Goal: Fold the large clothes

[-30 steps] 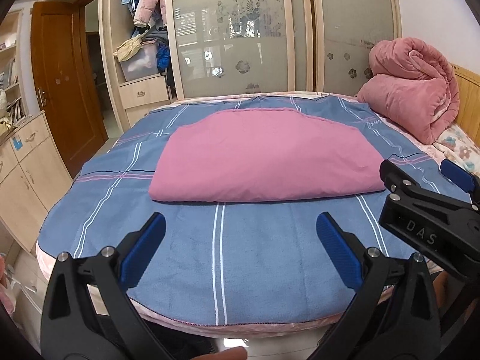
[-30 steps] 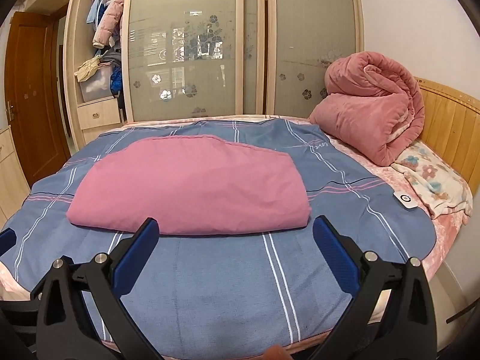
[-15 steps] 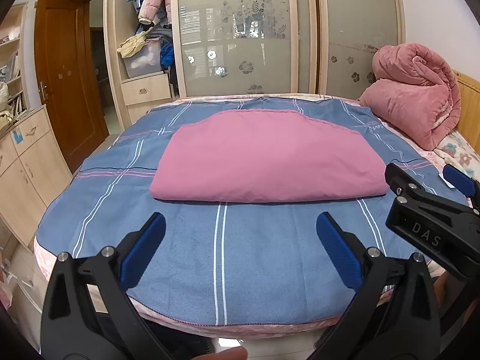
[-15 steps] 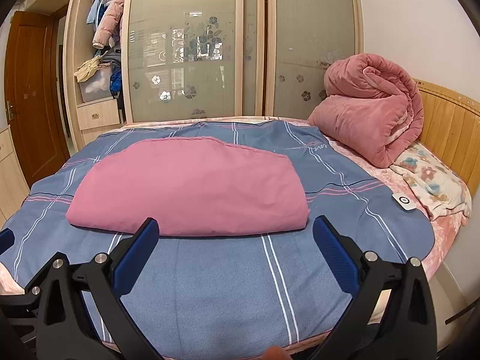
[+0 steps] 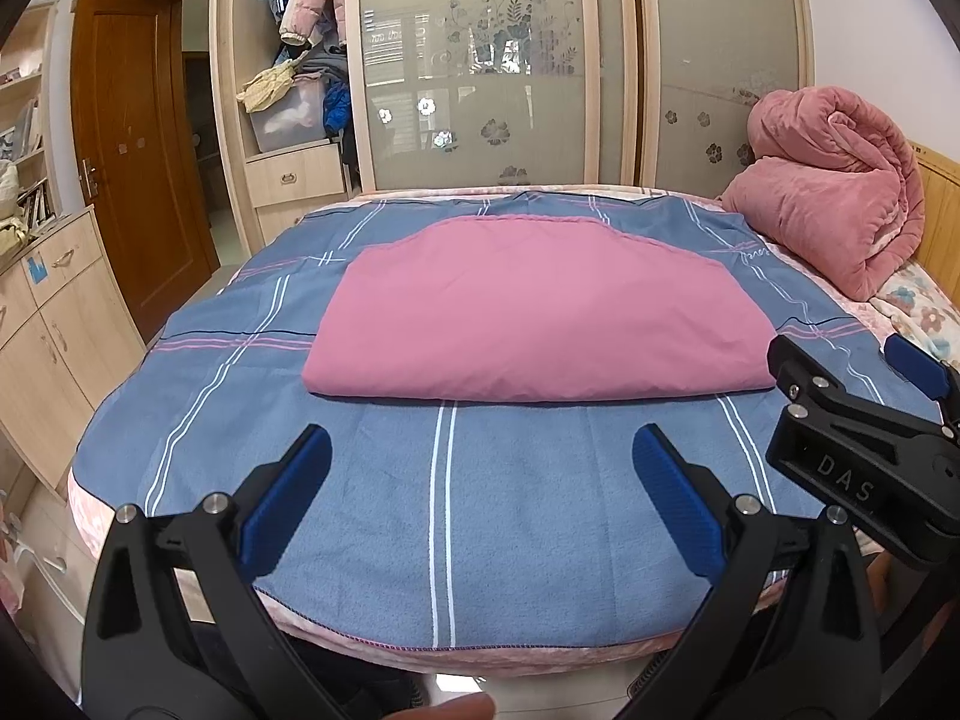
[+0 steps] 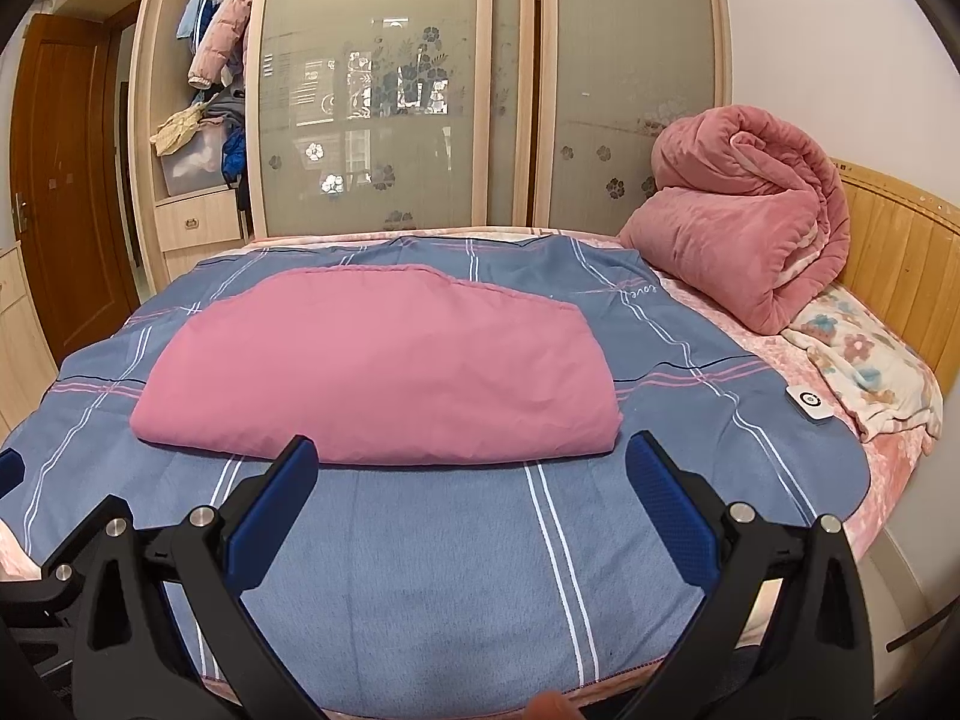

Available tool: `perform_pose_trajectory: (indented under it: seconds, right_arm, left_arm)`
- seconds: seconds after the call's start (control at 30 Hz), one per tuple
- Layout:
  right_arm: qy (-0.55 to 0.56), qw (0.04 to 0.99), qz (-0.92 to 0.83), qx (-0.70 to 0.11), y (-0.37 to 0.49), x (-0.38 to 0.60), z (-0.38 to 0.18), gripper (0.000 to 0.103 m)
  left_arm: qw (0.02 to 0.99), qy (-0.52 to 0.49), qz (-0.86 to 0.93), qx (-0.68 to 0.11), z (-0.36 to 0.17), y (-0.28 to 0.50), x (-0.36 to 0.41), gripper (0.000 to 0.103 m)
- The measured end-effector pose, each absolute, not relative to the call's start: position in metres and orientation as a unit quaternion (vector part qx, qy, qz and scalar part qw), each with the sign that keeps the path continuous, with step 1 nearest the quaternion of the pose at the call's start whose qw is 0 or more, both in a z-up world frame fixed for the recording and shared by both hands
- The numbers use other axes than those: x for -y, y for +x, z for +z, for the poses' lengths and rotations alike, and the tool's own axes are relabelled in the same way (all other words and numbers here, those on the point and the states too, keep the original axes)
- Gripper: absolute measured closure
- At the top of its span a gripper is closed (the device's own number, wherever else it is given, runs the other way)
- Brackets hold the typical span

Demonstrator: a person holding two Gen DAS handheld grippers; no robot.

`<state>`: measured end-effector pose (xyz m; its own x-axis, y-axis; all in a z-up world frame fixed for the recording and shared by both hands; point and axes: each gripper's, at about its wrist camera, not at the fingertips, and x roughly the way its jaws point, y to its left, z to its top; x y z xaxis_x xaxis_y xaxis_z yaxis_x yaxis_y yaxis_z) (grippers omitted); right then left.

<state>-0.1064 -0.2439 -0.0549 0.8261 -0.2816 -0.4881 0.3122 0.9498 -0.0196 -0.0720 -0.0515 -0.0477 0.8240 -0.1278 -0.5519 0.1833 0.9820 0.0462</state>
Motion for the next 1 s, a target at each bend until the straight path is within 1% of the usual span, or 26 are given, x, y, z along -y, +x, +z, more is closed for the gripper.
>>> perform_pose_trajectory:
  seconds: [0.6,1.0]
  right_arm:
    - [0.03,0.955,-0.153,-0.254,-0.107,0.242,-0.059,0.001]
    - [0.029,0.952,-0.151,-0.265,-0.102,0.246,-0.07,0.001]
  left_arm:
    - [0.953,0.049,-0.08,-0.287,-0.05,-0.073,0.054,0.002]
    - [0.95,0.046,-0.084,-0.296,-0.066,-0.07,0.053,0.002]
